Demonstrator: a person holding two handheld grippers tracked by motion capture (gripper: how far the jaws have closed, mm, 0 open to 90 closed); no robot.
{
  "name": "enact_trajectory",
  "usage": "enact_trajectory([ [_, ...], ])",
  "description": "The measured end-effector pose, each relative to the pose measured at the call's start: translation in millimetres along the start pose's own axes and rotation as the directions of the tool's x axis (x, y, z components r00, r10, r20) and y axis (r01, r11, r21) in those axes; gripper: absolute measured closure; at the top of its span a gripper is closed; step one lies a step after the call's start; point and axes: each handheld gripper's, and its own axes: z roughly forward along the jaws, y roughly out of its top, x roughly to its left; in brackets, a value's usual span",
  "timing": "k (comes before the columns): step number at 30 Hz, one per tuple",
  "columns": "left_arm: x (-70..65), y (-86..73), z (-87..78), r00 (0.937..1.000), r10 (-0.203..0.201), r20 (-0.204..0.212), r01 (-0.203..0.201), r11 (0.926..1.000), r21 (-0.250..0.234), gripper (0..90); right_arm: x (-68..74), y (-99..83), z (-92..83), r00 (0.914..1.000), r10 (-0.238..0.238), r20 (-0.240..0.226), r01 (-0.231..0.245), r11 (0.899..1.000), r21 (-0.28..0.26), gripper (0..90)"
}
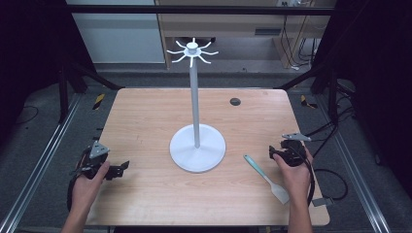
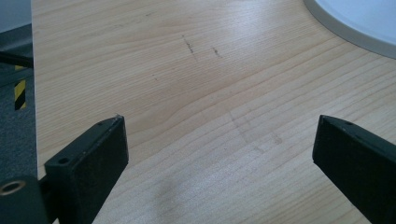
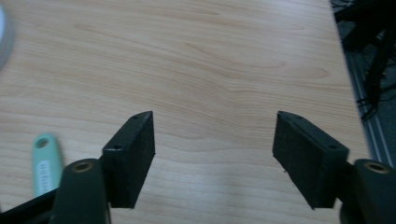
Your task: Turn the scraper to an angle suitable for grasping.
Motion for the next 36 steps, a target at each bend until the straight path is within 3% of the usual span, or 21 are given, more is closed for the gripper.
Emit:
enact_trajectory([
  [1,0.0,0.0,0.0,1.0000,0.000,0.000,0.000,1.0000,0.000,3.2,0.0,0.0,0.0,1.0000,0.000,0.000,0.000,1.000,0.000,33.9],
  [2,-1.3,0.4,0.1,1.0000,0.010,0.001,-0.010,0.9999,0.005,3.2,5.6,2.0,2.0,0.9990,-0.044,-0.009,0.045,0.999,0.017,40.0],
  [7,-5.1,0.1,-0.4,0.9997,0.022,0.005,-0.022,0.9997,0.006,3.2,23.6,4.4,6.5,0.9892,-0.134,-0.058,0.138,0.989,0.054,59.0],
  [9,-5.1,0.1,0.0,0.9997,0.023,0.007,-0.023,0.9997,0.006,3.2,26.8,4.9,7.0,0.9881,-0.138,-0.068,0.142,0.988,0.062,62.9],
  [10,-5.3,0.1,1.6,0.9997,0.024,0.009,-0.024,0.9997,0.008,3.2,32.4,5.1,9.3,0.9854,-0.151,-0.078,0.157,0.985,0.073,71.2],
  [12,-6.2,0.2,3.0,0.9996,0.023,0.015,-0.023,0.9997,0.009,3.2,37.6,5.9,11.7,0.9809,-0.169,-0.097,0.177,0.980,0.087,78.3],
  [14,-6.8,0.2,3.1,0.9993,0.031,0.019,-0.032,0.9994,0.016,3.2,40.3,6.2,13.0,0.9797,-0.173,-0.101,0.183,0.979,0.092,81.3],
  [17,-8.7,0.5,3.6,0.9988,0.042,0.025,-0.042,0.9989,0.019,3.3,48.1,7.3,17.7,0.9738,-0.175,-0.145,0.194,0.973,0.125,89.5],
  [24,-9.6,0.8,4.7,0.9988,0.043,0.023,-0.043,0.9989,0.018,3.4,53.2,6.5,22.9,0.9684,-0.162,-0.190,0.192,0.969,0.155,90.0],
  [25,-10.0,1.2,4.4,0.9985,0.050,0.022,-0.050,0.9985,0.022,3.4,55.7,5.8,23.9,0.9645,-0.159,-0.211,0.194,0.968,0.161,90.0],
  [36,-13.2,2.7,6.7,0.9977,0.063,0.024,-0.064,0.9976,0.028,3.4,61.9,3.1,24.5,0.9547,-0.169,-0.245,0.213,0.962,0.169,90.0],
])
